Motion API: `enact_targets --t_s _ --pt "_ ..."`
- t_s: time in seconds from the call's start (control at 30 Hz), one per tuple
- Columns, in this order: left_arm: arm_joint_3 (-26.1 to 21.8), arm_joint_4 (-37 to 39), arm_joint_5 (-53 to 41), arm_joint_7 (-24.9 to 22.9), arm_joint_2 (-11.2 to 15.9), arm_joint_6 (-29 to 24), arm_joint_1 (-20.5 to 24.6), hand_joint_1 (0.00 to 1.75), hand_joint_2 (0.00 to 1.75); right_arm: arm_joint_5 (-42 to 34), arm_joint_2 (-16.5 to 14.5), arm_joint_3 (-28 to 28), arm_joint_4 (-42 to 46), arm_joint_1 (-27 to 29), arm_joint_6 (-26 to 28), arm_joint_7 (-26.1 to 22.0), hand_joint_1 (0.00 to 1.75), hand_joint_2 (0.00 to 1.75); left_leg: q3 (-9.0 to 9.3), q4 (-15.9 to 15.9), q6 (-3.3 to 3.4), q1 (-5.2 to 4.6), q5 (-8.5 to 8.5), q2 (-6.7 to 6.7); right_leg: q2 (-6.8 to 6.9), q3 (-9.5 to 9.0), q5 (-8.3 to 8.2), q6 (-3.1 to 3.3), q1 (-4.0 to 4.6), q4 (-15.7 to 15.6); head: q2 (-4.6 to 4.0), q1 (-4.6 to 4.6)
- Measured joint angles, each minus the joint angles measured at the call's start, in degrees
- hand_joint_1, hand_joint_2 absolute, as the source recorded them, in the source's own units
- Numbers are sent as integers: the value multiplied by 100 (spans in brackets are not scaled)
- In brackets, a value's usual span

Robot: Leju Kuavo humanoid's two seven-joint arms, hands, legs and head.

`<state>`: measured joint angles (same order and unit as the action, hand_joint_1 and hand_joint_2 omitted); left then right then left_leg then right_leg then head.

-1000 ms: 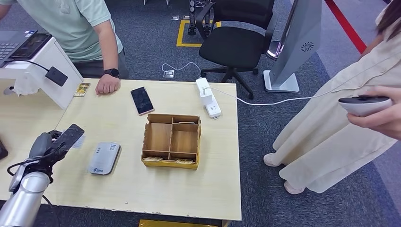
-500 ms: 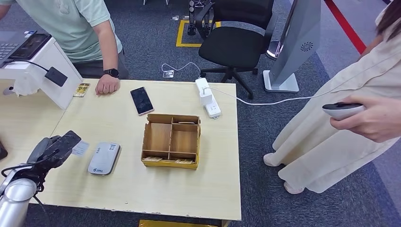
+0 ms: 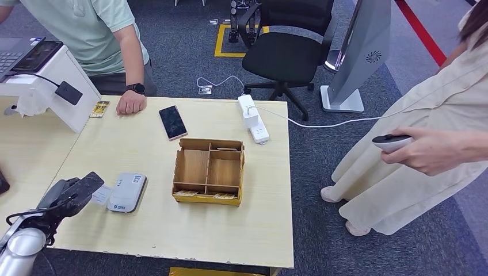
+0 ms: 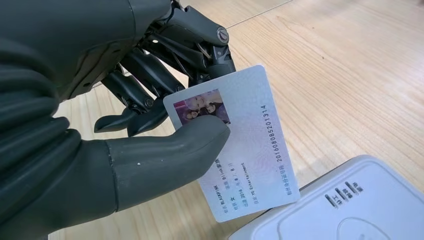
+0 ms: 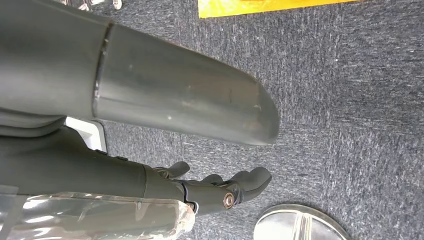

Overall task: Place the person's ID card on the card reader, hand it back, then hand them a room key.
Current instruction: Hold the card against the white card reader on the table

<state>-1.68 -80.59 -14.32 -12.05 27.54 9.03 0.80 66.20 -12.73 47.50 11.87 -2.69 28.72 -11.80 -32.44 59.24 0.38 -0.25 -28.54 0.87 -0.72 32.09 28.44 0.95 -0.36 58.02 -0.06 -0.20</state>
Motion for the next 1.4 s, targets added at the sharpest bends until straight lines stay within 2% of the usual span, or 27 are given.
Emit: enact_targets --t_s 0.33,0.93,1.1,1.4 --pt "28 1 -53 -76 -15 6 -11 175 175 9 0 0 0 -1 -5 0 0 0 0 0 0 0 0 0 0 -1 0 0 0 0 1 -1" --pt "178 315 -274 -71 -400 -93 -19 175 175 136 -1 -54 -2 -27 -33 0 0 0 1 0 0 -1 0 2 3 0 0 0 0 -1 0 5" --pt "186 296 -367 -17 -387 -168 154 175 175 125 1 -58 -2 -31 -35 0 0 0 2 0 -1 0 1 2 3 0 -1 1 0 0 1 4" --pt "198 162 -813 137 -461 -761 572 175 175 72 -37 -57 -2 -36 6 80 0 0 1 1 -1 -1 1 0 -2 -1 -1 0 0 0 0 4"
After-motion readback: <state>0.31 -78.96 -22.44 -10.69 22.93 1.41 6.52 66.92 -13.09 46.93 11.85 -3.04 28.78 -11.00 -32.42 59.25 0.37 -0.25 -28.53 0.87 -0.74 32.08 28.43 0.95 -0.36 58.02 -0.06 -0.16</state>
